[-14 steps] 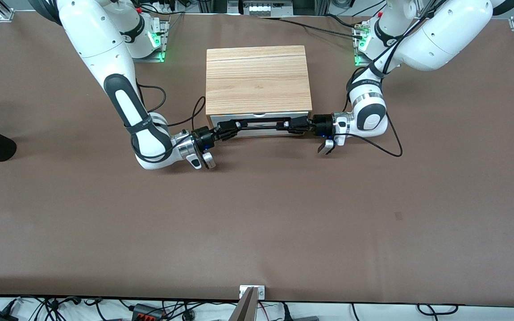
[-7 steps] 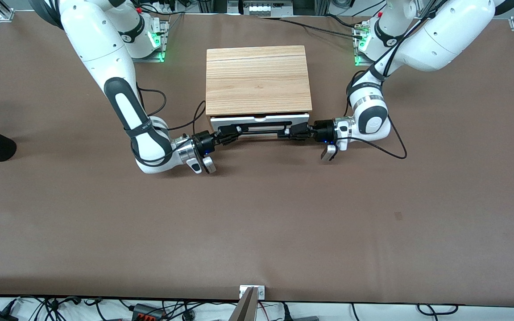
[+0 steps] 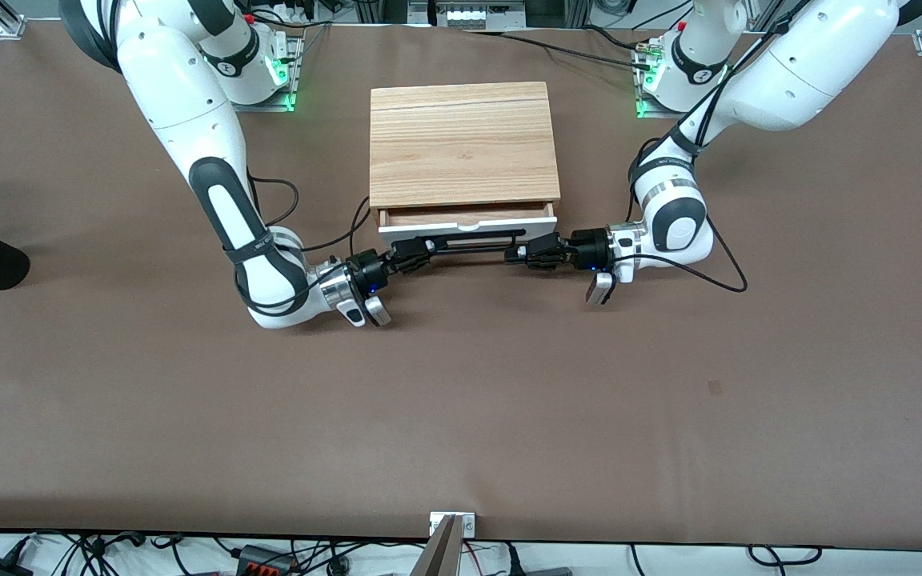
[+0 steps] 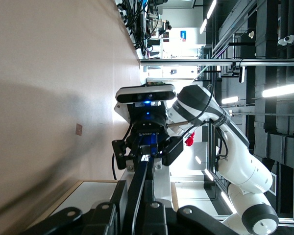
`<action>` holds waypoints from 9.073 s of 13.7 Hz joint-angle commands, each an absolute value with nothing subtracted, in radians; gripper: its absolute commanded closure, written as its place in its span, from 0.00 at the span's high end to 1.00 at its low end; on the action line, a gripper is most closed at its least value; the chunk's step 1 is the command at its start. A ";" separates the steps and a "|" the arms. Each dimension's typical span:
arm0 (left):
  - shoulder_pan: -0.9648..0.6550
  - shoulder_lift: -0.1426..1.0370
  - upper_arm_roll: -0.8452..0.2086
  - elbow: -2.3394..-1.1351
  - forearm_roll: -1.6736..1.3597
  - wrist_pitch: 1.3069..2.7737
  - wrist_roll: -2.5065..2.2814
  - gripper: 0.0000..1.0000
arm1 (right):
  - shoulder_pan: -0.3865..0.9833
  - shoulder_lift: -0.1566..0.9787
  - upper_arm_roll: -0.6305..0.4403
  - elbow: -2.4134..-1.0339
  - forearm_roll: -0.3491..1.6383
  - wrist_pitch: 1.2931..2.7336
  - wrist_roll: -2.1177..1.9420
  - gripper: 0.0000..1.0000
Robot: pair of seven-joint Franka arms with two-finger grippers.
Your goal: Pull top drawer with both arms simultaneously
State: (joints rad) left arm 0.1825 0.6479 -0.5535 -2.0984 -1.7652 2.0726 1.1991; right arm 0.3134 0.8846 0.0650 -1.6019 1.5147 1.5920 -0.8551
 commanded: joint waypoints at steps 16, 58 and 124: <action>0.180 0.752 -0.551 -2.026 -1.686 2.071 1.279 0.34 | 0.281 1.022 0.063 -1.361 1.546 1.709 -0.828 0.03; 0.411 0.376 -0.526 -1.306 -0.103 1.456 0.074 1.00 | 0.290 0.683 -0.311 -1.126 0.628 1.477 -0.029 1.00; 0.126 0.038 -0.092 -1.525 -0.014 1.480 -0.075 1.00 | -0.023 -0.050 0.020 -1.788 -0.003 1.675 -0.017 1.00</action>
